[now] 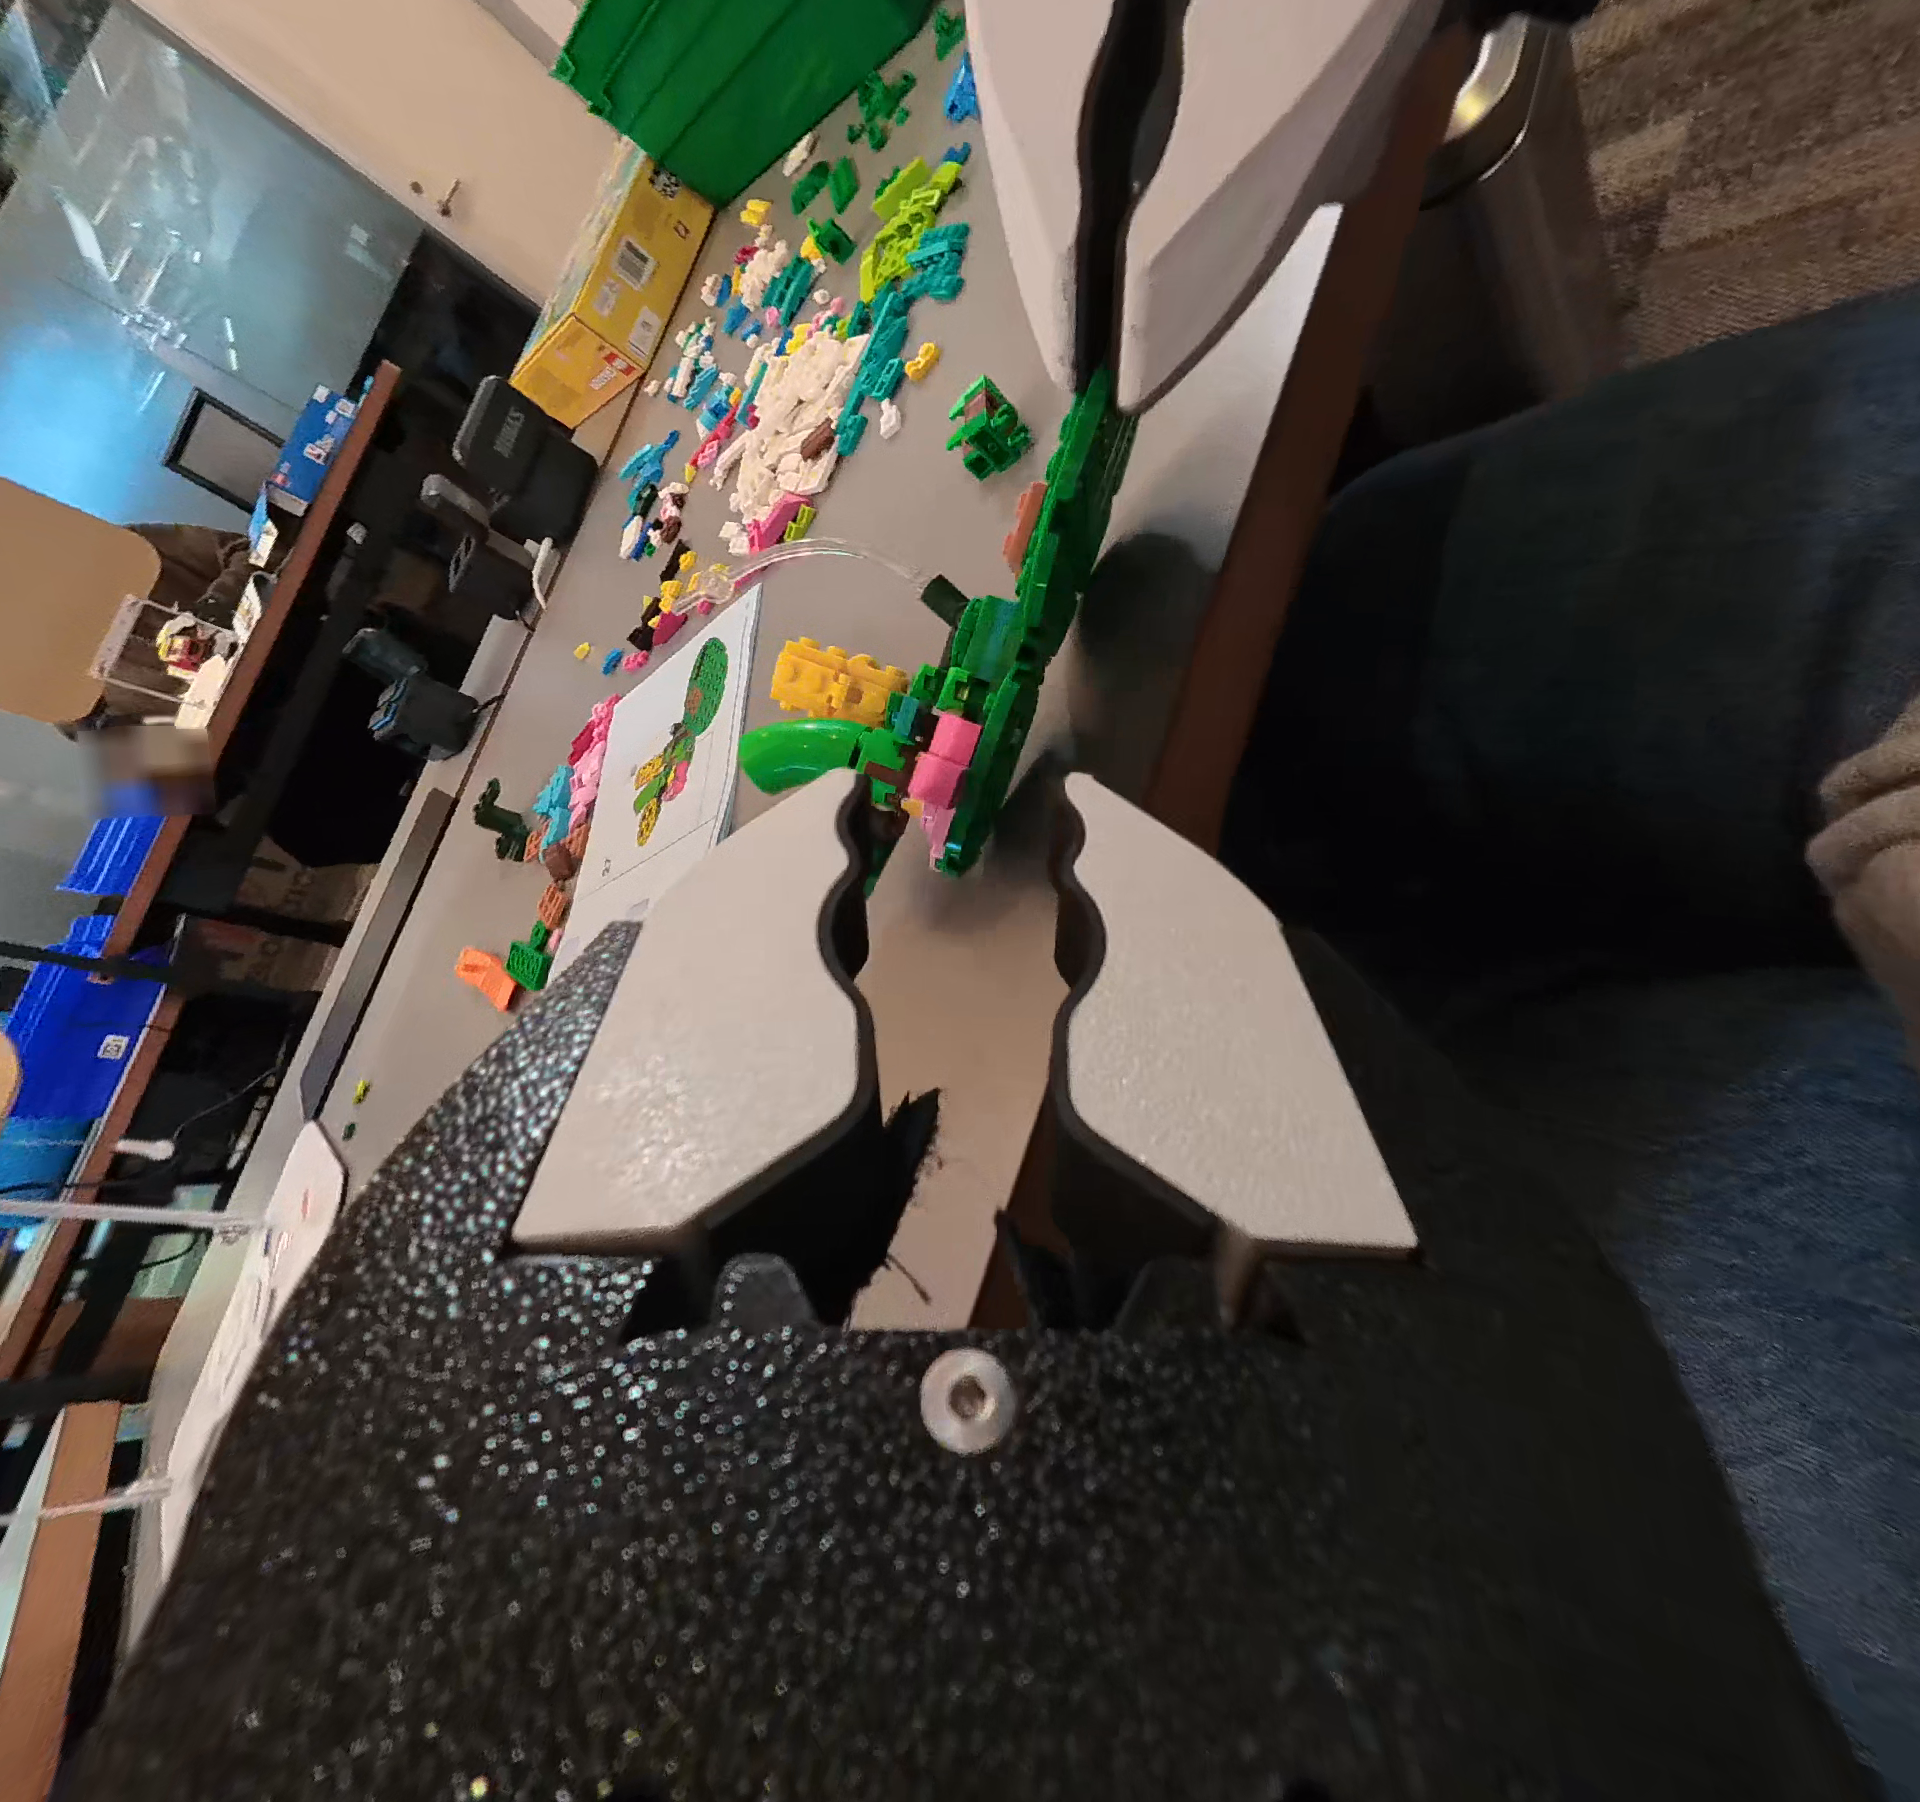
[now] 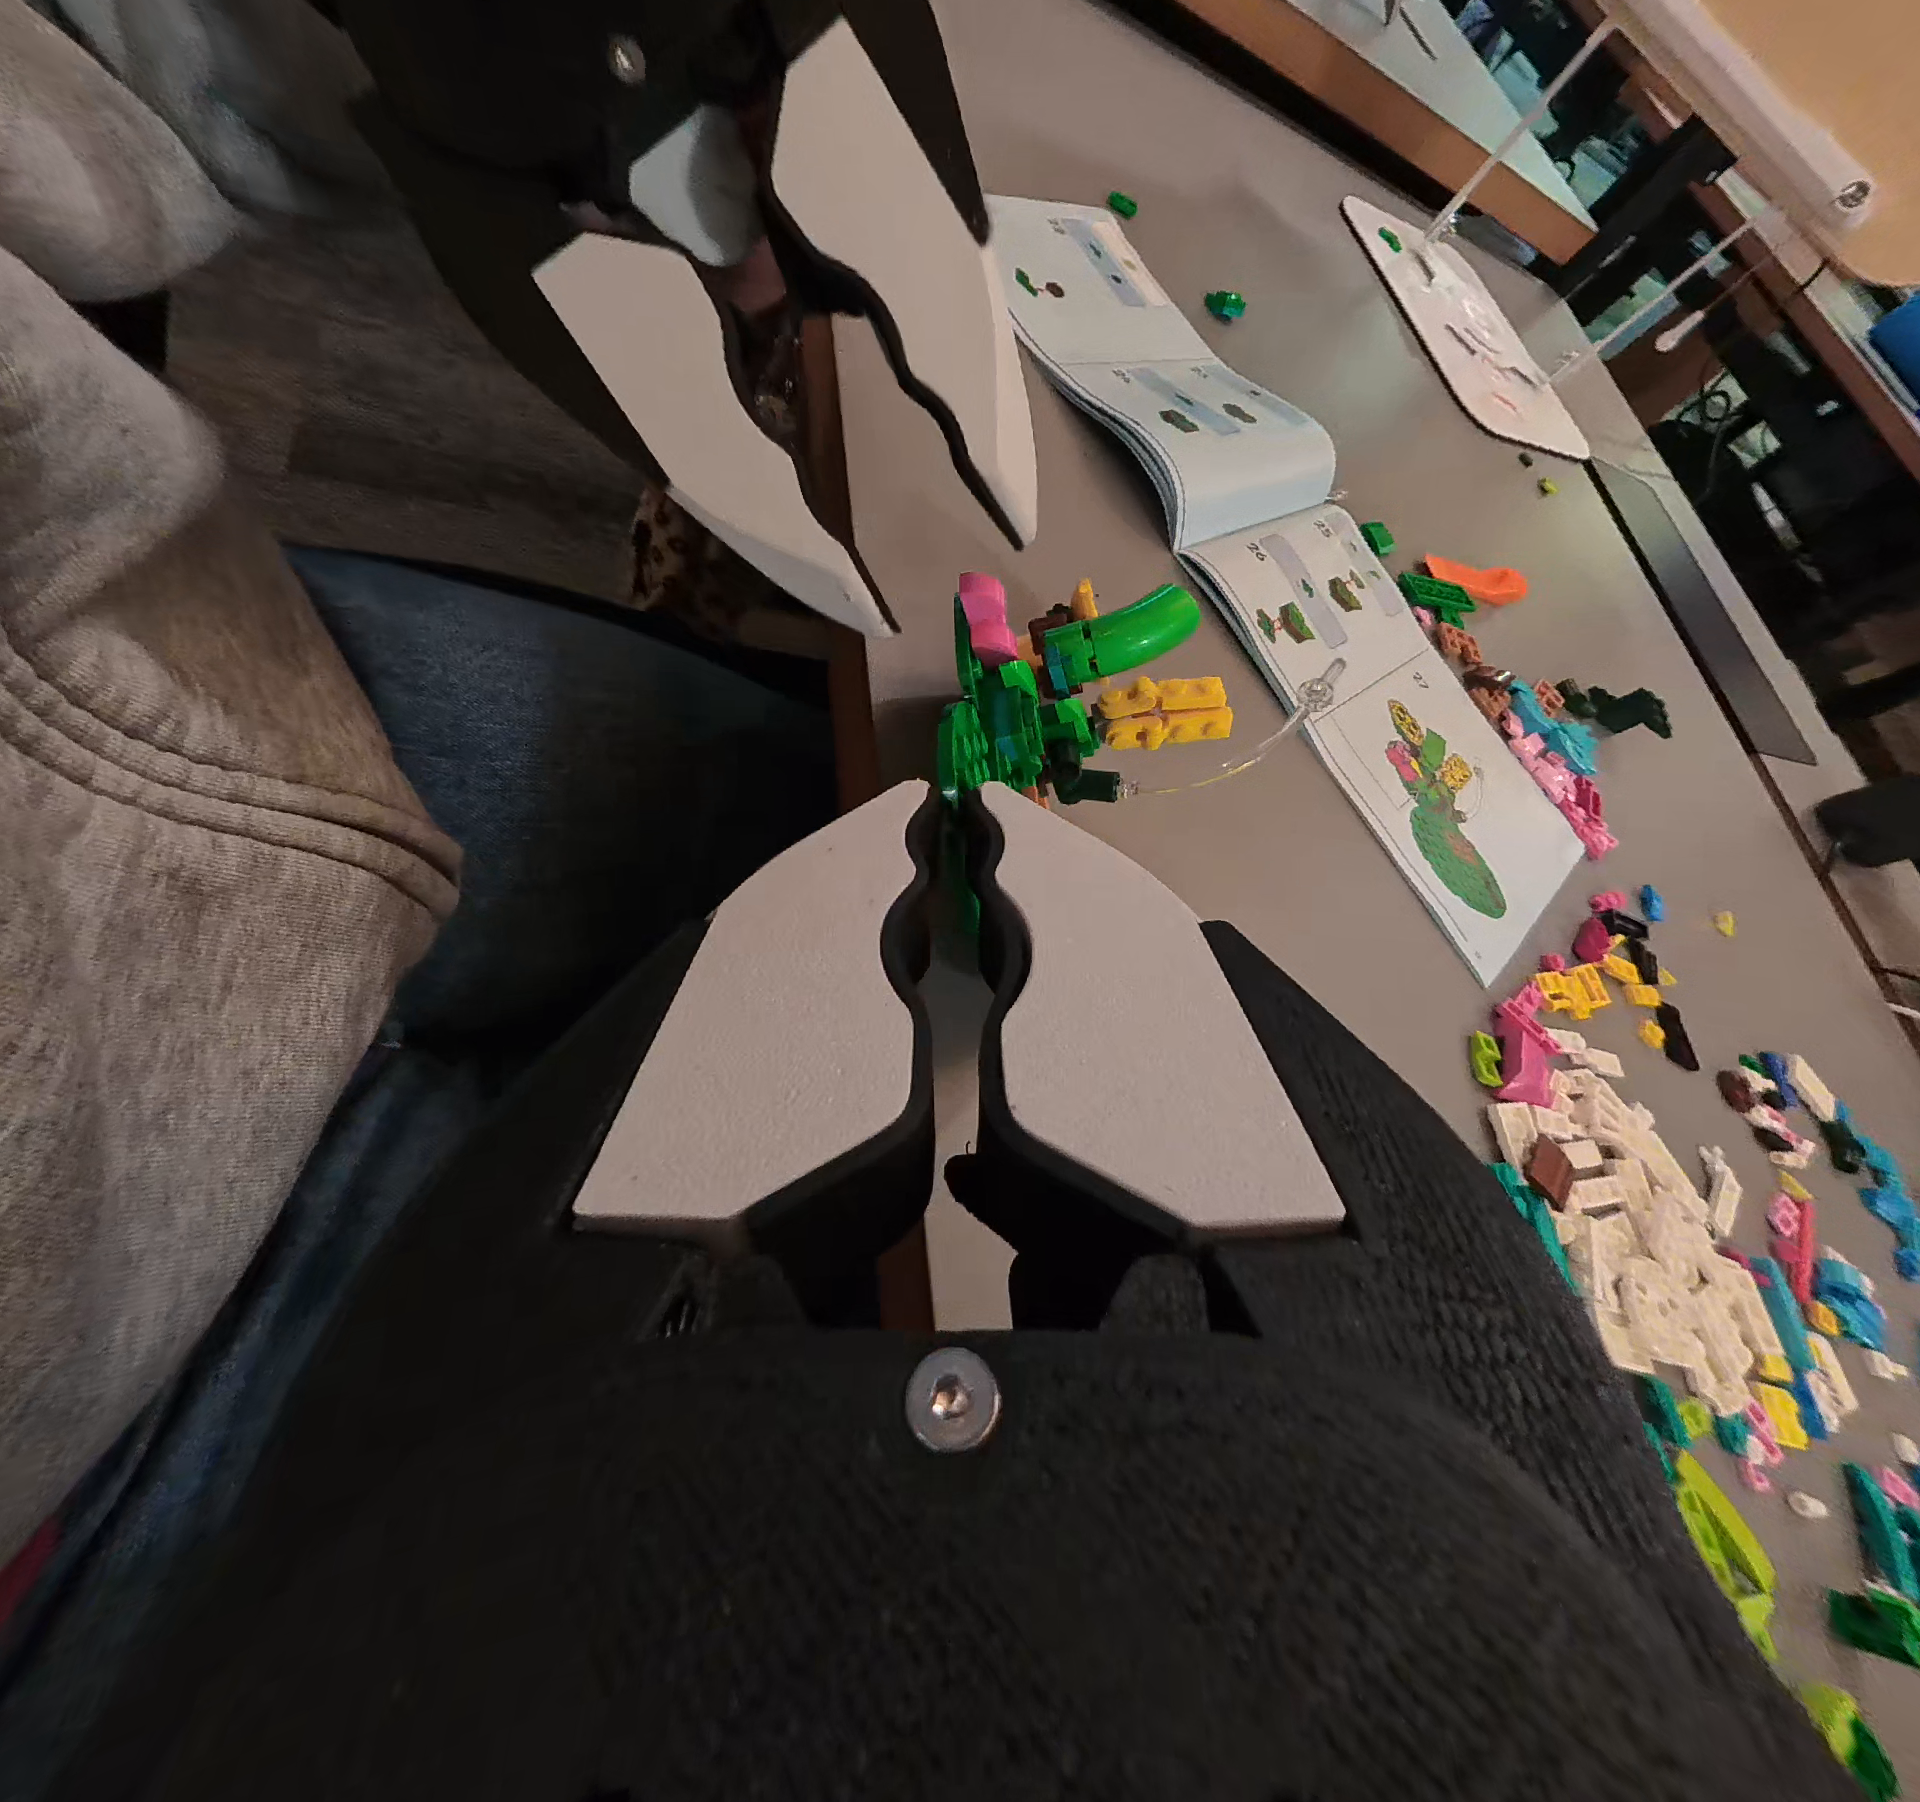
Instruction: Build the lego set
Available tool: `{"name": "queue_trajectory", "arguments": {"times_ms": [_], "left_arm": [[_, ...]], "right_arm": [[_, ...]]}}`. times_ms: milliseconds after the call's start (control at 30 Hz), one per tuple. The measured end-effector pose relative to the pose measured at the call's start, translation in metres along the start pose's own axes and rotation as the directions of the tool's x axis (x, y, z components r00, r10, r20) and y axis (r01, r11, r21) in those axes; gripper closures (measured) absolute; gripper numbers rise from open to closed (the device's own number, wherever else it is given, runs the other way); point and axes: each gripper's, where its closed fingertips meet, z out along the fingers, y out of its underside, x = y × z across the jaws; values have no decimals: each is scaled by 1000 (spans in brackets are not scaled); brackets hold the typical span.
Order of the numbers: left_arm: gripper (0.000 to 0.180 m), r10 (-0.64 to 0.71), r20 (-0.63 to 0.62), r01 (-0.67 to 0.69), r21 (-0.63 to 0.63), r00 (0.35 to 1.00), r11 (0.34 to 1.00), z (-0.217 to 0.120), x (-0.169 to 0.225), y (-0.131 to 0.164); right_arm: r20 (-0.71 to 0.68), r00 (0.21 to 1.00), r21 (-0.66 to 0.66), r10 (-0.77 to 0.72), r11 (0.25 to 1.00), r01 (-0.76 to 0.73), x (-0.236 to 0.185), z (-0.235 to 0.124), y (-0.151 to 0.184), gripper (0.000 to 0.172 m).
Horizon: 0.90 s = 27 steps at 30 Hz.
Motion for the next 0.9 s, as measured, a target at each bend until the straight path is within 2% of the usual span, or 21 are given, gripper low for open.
{"name": "queue_trajectory", "arguments": {"times_ms": [67, 133, 200, 333, 400, 467, 500, 633, 700, 800, 900], "left_arm": [[157, 42, 0, -42, -2, 999, 999, 6, 0, 2], [166, 119, 51, -118, -14, 992, 993, 12, -5, 5], [166, 172, 75, -170, -27, 982, 985, 14, -6, 5], [167, 137, 62, -134, -44, 989, 990, 16, -7, 4], [168, 112, 52, -110, -50, 992, 993, 17, -6, 3], [168, 102, 35, -101, -41, 994, 994, 17, -4, 0], [168, 96, 29, -95, -33, 995, 995, 17, -3, -2], [164, 77, 31, -76, -17, 997, 997, 17, -3, -6], [159, 43, 68, -44, 8, 997, 999, 17, -8, -8], [138, -23, 82, 19, 44, 996, 999, 12, -12, -9], [131, -79, 89, 73, 66, 993, 995, 9, -18, -6]], "right_arm": [[8, 1000, 12, 15, 1000, -15, 1, -1, 0, 170], [15, 999, 20, 28, 999, -29, 2, -1, 0, 170], [11, 1000, 12, 21, 1000, -21, 3, -1, 2, 170], [-69, 997, -25, -14, 1000, 13, 13, -1, 9, 168], [-70, 997, -63, -35, 998, 31, 10, 2, 12, 146], [-83, 992, -142, -100, 986, 88, 9, 7, 19, 134], [-105, 982, -178, -155, 975, 135, 12, 9, 21, 135], [-194, 932, -278, -306, 928, 247, 26, 12, 26, 165], [-179, 939, -271, -293, 932, 239, 25, 14, 27, 167], [-198, 933, -237, -300, 938, 252, 28, 12, 27, 168], [-216, 936, -159, -276, 956, 245, 30, 7, 21, 168]]}}
